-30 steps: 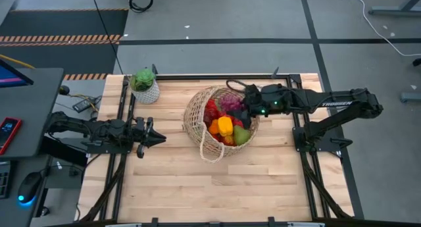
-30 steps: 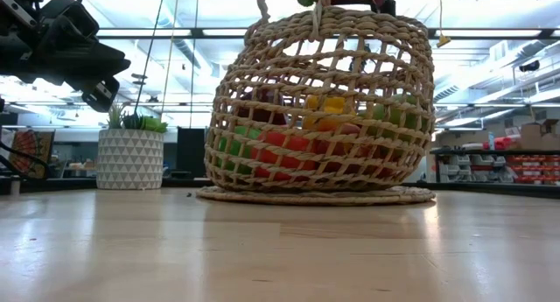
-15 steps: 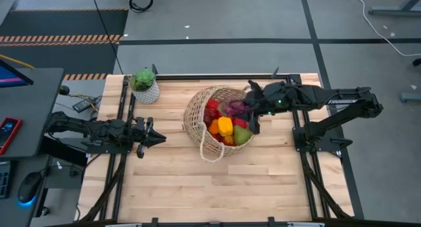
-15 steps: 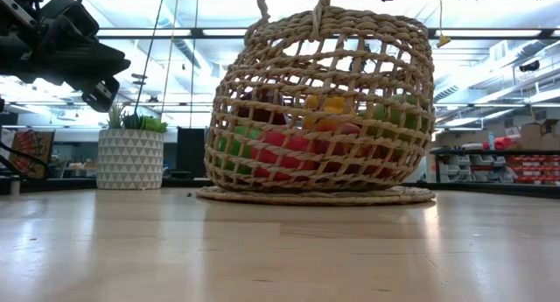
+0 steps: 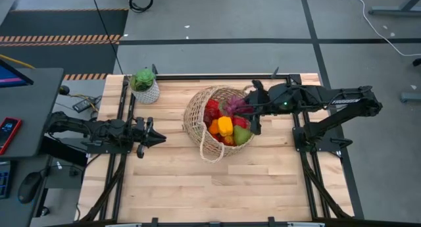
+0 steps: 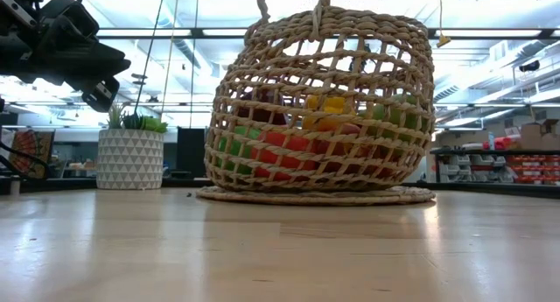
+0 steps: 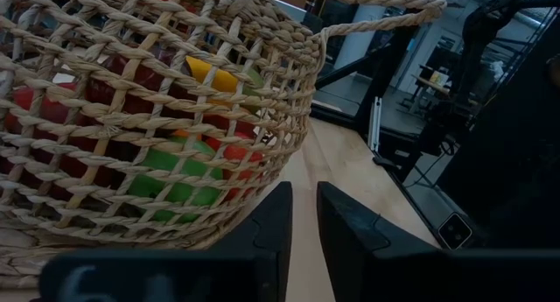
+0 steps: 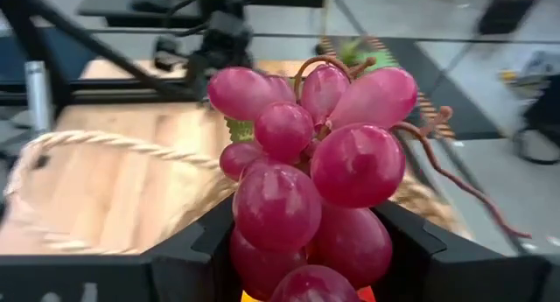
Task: Build produce basket
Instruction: Put the violet grapes into the woven basket, then return to Home Position
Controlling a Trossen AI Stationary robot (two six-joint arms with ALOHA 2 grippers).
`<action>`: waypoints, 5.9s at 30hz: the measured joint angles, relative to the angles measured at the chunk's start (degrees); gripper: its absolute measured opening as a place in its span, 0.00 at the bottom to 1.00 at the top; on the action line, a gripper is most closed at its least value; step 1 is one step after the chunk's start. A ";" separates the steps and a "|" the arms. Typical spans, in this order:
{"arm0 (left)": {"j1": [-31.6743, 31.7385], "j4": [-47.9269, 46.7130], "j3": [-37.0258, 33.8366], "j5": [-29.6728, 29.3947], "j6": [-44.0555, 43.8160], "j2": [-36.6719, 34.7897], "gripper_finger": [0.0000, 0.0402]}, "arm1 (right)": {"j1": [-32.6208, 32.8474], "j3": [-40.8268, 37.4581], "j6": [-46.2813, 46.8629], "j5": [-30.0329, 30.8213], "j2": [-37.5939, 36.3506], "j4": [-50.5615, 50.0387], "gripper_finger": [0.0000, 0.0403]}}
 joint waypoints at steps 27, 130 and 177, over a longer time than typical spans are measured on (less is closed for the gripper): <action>0.00 -0.01 0.00 0.02 -0.02 0.00 0.14 | 5.21 8.55 -39.92 10.95 1.13 -5.09 0.47; 0.00 -0.32 0.00 0.02 0.00 0.00 0.16 | 4.14 -63.40 34.74 -3.97 -67.89 40.48 0.86; 0.00 -0.32 0.00 0.00 -0.01 0.00 0.15 | 4.18 -75.84 17.70 6.38 -67.91 51.47 0.86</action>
